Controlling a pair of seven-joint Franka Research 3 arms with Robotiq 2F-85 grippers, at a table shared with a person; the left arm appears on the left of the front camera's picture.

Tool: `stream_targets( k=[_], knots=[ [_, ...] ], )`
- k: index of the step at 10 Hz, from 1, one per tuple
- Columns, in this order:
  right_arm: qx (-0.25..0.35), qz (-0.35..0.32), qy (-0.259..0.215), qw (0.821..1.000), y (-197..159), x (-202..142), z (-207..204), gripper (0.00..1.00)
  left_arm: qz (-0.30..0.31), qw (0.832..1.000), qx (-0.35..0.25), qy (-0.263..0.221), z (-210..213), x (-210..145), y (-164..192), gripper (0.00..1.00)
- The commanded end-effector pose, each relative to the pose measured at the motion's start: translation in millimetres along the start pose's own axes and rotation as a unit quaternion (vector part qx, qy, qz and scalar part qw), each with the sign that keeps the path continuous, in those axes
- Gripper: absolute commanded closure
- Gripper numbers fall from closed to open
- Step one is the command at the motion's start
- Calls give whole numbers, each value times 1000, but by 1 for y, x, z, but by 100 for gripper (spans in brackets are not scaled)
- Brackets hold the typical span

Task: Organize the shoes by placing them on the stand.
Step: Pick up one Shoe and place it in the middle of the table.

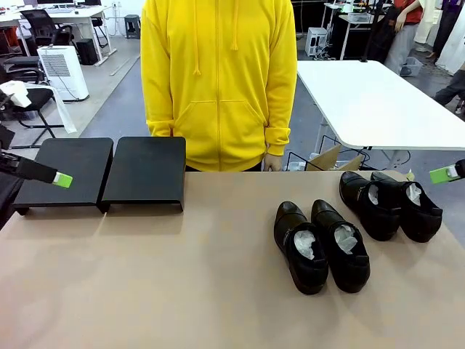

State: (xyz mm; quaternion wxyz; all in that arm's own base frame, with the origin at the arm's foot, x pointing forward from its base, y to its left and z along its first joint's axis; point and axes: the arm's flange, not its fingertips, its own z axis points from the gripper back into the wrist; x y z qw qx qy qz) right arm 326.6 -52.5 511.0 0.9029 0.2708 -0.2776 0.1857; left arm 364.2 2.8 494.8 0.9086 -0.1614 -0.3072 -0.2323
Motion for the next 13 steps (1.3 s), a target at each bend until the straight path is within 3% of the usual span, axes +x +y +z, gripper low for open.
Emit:
stream_targets(
  k=[1, 2, 4, 5, 8, 9, 13],
  knots=[
    [-4, 11, 3, 1000, 5, 3, -7, 0, -4, 1000, -10, 3, -7, 3, -6, 8],
    [0, 0, 0, 1000, 0, 0, 0, 0, 0, 1000, 0, 0, 0, 0, 0, 8],
    [6, -1, -7, 1000, 0, -13, 27, 0, 1, 994, -108, -27, 16, -5, -16, 8],
    [7, 1, -16, 1000, -2, -22, 45, 0, 13, 991, -130, -38, 36, -9, -14, 8],
    [34, -18, -48, 998, -12, -34, 61, 0, 11, 989, -144, -39, 70, -12, -14, 8],
    [6, -18, -22, 1000, -6, -29, 55, 0, 17, 991, -129, -33, 68, -9, -17, 8],
    [6, -18, -22, 1000, -6, -29, 55, 0, 20, 989, -139, -35, 68, -12, -20, 8]
  ],
)
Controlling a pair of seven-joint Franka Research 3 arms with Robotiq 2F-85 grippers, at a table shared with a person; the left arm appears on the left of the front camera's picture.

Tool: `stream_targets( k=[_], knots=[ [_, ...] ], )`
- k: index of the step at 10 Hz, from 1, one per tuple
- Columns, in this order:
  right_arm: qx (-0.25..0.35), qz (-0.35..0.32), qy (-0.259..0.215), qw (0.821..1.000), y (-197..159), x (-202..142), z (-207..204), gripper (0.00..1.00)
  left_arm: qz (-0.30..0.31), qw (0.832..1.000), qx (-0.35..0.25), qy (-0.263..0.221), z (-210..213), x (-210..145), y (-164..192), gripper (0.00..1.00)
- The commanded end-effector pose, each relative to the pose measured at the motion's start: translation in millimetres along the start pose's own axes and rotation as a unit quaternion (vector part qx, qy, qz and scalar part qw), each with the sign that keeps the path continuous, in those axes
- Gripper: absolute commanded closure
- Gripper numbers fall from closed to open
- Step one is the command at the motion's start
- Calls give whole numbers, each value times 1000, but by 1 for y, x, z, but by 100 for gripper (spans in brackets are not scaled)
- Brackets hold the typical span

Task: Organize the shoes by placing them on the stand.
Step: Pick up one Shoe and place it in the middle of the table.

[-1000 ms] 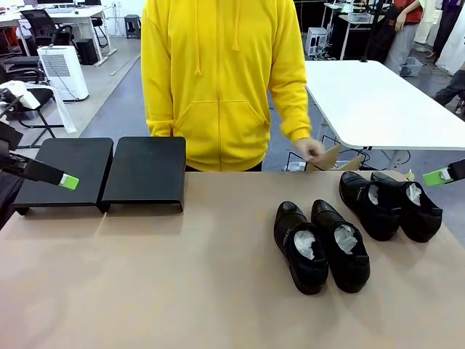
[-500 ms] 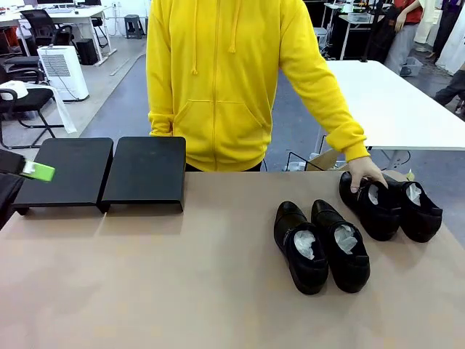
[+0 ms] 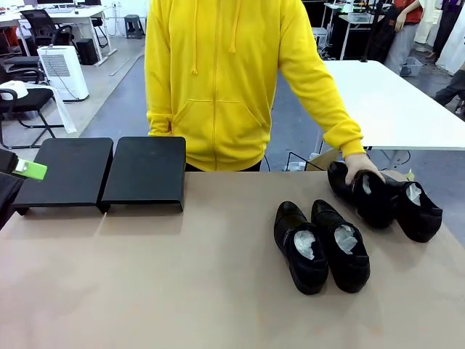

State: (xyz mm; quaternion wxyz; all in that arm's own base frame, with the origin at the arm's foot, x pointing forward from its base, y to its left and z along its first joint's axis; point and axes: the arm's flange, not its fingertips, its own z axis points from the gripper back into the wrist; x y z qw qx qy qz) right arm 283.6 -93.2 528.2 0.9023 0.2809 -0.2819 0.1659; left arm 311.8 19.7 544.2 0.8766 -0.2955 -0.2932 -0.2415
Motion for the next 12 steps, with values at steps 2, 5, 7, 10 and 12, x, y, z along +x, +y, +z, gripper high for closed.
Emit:
stream_targets(
  k=[2, 5, 7, 10, 12],
  knots=[
    [3, 1, -10, 1000, -1, 2, 1, 0, -9, 1000, -6, -7, -2, -1, 2, 8],
    [-1, -1, -1, 1000, -1, 0, 1, 0, -9, 1000, -6, -7, -2, -1, 2, 8],
    [-70, -21, 57, 996, 47, 32, -19, 0, -9, 1000, -6, -7, -2, -1, 2, 8],
    [-248, -36, 132, 959, 110, 57, -67, 0, -9, 1000, -6, -7, -2, -1, 2, 8],
    [-247, -22, 163, 955, 127, 57, -98, 0, -9, 1000, -6, -7, -2, -1, 2, 8]
  ],
)
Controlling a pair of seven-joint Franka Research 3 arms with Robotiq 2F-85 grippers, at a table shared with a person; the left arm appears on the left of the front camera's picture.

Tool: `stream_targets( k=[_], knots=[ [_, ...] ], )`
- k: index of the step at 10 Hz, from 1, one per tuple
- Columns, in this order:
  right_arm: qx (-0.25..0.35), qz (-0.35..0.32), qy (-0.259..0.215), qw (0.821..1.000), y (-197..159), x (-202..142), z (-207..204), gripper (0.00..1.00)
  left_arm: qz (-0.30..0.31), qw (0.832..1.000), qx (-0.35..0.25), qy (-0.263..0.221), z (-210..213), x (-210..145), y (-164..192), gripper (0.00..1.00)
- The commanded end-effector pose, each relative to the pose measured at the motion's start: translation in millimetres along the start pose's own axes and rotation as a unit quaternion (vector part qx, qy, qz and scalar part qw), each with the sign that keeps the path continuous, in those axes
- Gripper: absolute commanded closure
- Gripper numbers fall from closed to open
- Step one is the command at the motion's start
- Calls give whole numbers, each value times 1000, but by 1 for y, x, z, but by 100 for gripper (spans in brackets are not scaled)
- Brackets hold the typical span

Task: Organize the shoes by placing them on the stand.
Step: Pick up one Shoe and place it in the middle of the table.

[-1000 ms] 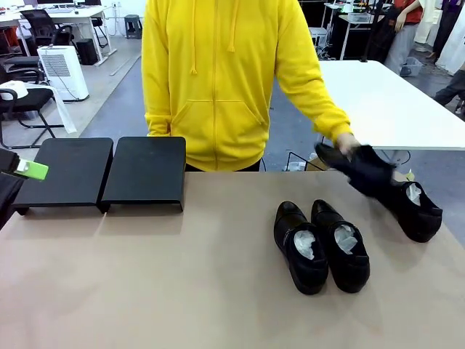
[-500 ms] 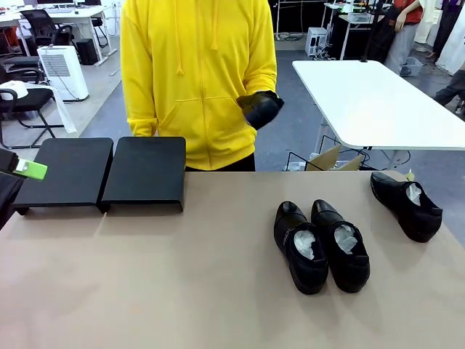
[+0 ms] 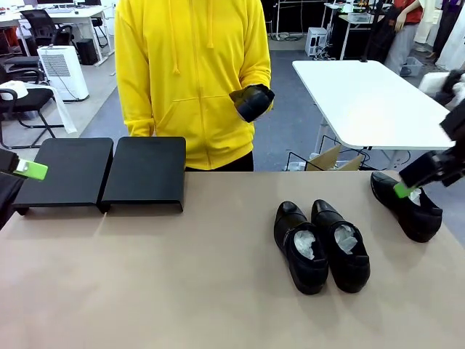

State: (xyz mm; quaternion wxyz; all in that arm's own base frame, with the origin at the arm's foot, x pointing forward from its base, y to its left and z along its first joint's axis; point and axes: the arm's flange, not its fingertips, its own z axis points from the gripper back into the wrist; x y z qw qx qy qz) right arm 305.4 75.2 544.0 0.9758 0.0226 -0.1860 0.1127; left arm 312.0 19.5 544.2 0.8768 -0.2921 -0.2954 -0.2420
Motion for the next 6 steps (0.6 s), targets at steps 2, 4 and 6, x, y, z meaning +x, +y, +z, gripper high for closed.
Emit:
stream_targets(
  k=[2, 4, 6],
  knots=[
    [21, -4, -23, 1000, -16, -2, 9, 0, -7, 1000, -10, -6, -2, -1, 2, 8],
    [21, -4, -23, 1000, -16, -2, 9, 0, -7, 1000, -10, -6, -2, -1, 2, 8],
    [14, -3, 7, 1000, 18, 7, -3, 0, -7, 1000, -10, -6, -2, -1, 2, 8]
  ],
)
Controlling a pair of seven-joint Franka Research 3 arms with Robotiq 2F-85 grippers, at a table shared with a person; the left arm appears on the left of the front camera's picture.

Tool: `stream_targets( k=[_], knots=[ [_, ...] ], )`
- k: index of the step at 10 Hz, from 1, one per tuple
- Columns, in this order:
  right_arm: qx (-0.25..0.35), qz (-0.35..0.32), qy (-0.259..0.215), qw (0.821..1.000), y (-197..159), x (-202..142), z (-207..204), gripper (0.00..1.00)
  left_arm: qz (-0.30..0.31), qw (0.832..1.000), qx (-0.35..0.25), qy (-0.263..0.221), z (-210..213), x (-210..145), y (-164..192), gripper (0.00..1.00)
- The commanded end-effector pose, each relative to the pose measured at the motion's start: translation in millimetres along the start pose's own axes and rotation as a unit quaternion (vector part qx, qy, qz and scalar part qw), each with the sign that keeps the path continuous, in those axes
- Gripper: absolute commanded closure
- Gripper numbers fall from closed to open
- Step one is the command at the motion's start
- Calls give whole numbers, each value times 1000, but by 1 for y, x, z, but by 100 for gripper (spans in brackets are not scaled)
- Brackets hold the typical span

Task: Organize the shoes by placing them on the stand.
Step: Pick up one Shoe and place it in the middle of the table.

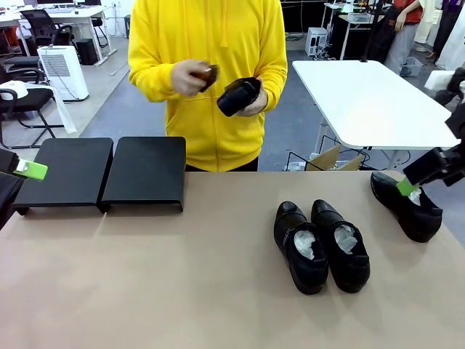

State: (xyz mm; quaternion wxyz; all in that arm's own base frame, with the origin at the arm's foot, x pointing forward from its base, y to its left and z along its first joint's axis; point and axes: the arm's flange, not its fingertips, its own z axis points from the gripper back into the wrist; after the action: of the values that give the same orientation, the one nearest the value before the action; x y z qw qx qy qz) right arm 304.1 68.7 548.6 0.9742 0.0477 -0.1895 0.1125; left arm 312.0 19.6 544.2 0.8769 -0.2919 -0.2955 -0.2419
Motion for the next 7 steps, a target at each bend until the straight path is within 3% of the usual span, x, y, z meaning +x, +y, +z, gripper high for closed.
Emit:
stream_targets(
  k=[1, 4, 7],
  knots=[
    [-5, 0, 30, 1000, 49, 17, -17, 0, -7, 1000, -10, -6, -2, -1, 1, 8],
    [-89, -32, 70, 993, 120, 31, -46, 0, -7, 1000, -10, -6, -2, -1, 1, 8],
    [-71, -27, 133, 988, 155, 25, -96, 0, -7, 1000, -10, -6, -2, -1, 1, 8]
  ],
)
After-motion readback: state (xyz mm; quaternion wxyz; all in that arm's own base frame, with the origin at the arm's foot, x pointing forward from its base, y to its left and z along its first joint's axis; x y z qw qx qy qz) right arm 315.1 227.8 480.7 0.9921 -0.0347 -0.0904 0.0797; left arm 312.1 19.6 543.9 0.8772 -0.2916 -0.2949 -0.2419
